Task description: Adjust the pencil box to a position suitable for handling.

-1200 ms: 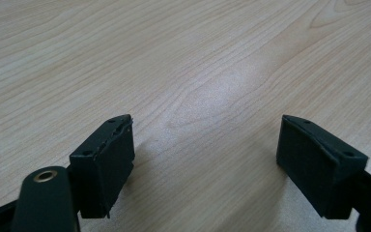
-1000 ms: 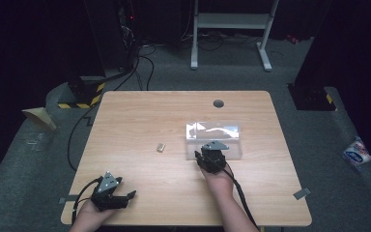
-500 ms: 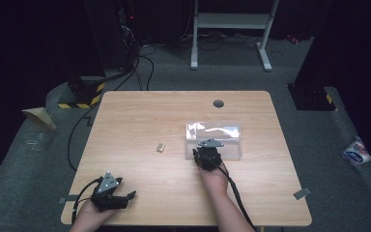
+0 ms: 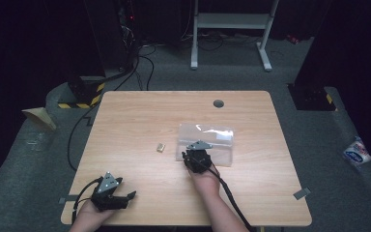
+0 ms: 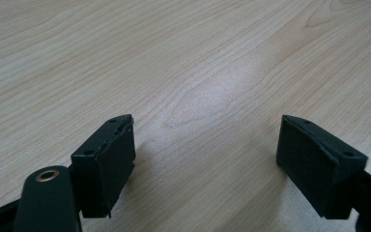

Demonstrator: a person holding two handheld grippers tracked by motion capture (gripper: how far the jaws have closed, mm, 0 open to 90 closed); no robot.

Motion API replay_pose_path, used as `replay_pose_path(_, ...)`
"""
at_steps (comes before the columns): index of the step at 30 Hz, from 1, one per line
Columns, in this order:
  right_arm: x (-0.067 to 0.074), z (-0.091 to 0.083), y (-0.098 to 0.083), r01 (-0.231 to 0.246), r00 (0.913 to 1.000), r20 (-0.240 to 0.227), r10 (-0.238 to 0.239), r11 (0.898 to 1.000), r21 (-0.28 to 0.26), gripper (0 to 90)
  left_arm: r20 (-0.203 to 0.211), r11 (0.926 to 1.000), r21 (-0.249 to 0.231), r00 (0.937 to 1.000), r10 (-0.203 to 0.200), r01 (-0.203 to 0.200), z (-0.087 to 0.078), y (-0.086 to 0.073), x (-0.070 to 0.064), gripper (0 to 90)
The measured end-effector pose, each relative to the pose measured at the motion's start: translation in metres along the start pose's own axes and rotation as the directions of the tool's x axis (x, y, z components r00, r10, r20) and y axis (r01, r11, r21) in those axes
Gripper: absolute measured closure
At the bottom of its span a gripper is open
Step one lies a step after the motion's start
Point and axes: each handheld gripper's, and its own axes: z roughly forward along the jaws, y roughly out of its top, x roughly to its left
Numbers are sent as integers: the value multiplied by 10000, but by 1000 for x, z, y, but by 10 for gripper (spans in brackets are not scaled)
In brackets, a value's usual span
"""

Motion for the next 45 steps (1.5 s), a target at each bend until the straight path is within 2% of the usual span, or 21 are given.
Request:
replay_pose_path(7, 11, -4, -3, 434, 9990, -144, -433, 9990, 81, 758, 55, 10000, -35, 10000, -81, 81, 0, 0, -1, 218)
replay_pose_path(10, 13, -6, -3, 384, 9989, -266, -384, 9993, -21, 735, 50, 10000, -34, 10000, -73, 73, 0, 0, -1, 218)
replay_pose_path(16, 7, -19, -3, 346, 9992, -209, -354, 9987, -375, 698, 48, 10000, -31, 10000, -70, 71, 0, 0, -1, 219)
replay_pose_path(20, -6, -32, -6, 292, 9994, 205, -283, 9985, -465, 667, 26, 10000, -30, 10000, -23, 23, 0, 0, -1, 219)
replay_pose_path(22, -17, -40, -9, 120, 9991, 420, -98, 9985, -525, 658, -15, 10000, -25, 10000, 10, -10, 0, 0, -1, 220)
replay_pose_path(23, -24, -45, -11, -61, 9987, 506, 89, 9984, -566, 655, 29, 9999, -41, 9999, -101, 101, 0, 0, -1, 220)
replay_pose_path(25, -37, -52, -16, -279, 9974, 647, 320, 9976, -628, 655, -14, 10000, -29, 10000, 3, -3, 0, 0, -1, 220)
replay_pose_path(28, -57, -67, -25, -708, 9905, 1124, 789, 9947, -748, 657, 34, 10000, -29, 10000, -60, 60, 0, 0, -1, 220)
replay_pose_path(30, -68, -75, -30, -819, 9860, 1386, 928, 9933, -819, 659, 35, 10000, -47, 10000, -49, 49, 0, 0, -1, 220)
replay_pose_path(34, -92, -85, -42, -1461, 9730, 1675, 1590, 9855, -867, 695, 57, 9999, -43, 9999, -91, 91, 1, 0, -1, 221)
replay_pose_path(36, -98, -85, -46, -1627, 9687, 1774, 1738, 9838, -756, 712, 60, 10000, -42, 9999, -85, 85, 1, 0, -1, 221)
replay_pose_path(37, -100, -85, -47, -1609, 9692, 1768, 1714, 9843, -722, 723, 59, 10000, -43, 9999, -85, 85, 1, 0, -1, 221)
replay_pose_path(40, -102, -82, -50, -1872, 9664, 1692, 1937, 9809, -534, 742, 57, 9999, -46, 9999, -89, 90, 1, 0, -1, 221)
replay_pose_path(45, -104, -78, -51, -2000, 9601, 1925, 2027, 9792, -337, 784, 53, 9999, -48, 9999, -89, 89, 1, 0, -1, 222)
